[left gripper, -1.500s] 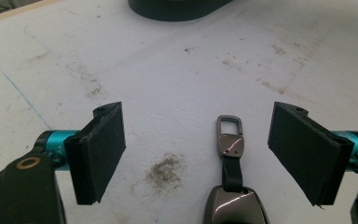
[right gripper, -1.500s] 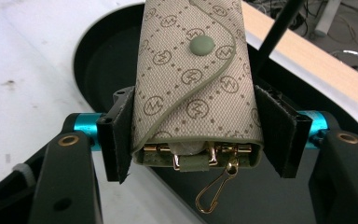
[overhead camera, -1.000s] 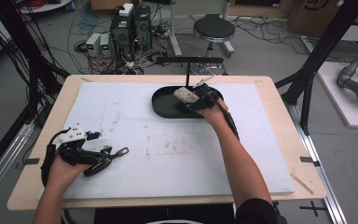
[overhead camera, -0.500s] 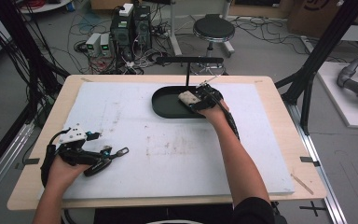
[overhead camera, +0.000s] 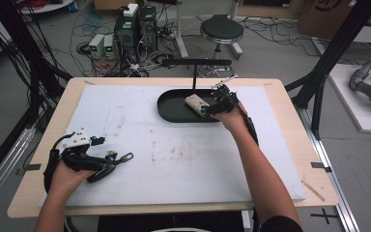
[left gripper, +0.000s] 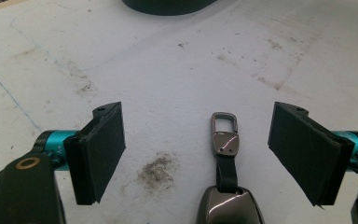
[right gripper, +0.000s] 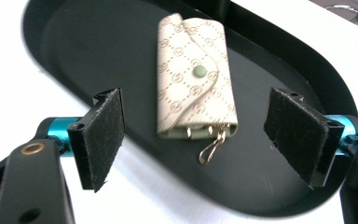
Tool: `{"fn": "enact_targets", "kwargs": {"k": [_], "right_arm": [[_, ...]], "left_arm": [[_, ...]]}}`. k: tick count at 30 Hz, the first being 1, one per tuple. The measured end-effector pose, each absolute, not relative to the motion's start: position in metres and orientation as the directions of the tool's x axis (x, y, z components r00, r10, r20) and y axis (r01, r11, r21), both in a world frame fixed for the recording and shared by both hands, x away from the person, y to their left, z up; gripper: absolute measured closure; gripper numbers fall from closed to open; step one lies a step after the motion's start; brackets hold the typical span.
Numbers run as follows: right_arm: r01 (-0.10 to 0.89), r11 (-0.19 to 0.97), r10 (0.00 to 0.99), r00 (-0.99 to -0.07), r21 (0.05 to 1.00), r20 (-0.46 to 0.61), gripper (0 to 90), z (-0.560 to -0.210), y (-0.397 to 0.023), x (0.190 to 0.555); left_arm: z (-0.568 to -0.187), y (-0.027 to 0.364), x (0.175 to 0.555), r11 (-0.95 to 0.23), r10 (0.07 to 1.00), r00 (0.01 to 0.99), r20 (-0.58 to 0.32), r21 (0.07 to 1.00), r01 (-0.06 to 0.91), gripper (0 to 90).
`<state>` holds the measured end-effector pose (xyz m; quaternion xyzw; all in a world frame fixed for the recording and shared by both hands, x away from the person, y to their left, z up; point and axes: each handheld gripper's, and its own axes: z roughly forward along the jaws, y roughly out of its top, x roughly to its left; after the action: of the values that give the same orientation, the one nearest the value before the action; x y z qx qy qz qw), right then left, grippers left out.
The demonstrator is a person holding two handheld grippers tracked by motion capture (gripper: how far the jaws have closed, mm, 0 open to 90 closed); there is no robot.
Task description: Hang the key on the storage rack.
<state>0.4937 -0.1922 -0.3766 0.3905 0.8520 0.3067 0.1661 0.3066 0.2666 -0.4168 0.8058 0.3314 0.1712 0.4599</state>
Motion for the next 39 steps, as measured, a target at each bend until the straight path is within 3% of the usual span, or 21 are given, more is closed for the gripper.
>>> {"fn": "enact_targets", "kwargs": {"k": [8, 19, 29, 39], "right_arm": [[0.534, 0.503, 0.76, -0.648, 0.68, -0.054, 20.5, -0.353, -0.208, 0.465], [0.516, 0.464, 0.775, -0.63, 0.72, -0.048, 20.5, -0.352, -0.252, 0.424], [0.473, 0.391, 0.788, -0.616, 0.79, -0.022, 20.5, -0.372, -0.301, 0.371], [0.466, 0.312, 0.815, -0.579, 0.828, 0.018, 20.5, -0.399, -0.32, 0.343]], "left_arm": [[-0.417, 0.263, 0.308, -0.358, 0.683, 0.729, -0.032, 0.856, 0.373, 18.6], [-0.417, 0.254, 0.314, -0.369, 0.67, 0.742, -0.027, 0.856, 0.363, 18.7], [-0.419, 0.248, 0.318, -0.374, 0.67, 0.742, -0.021, 0.854, 0.361, 18.7], [-0.421, 0.246, 0.319, -0.364, 0.669, 0.743, -0.022, 0.862, 0.352, 18.7]]}}
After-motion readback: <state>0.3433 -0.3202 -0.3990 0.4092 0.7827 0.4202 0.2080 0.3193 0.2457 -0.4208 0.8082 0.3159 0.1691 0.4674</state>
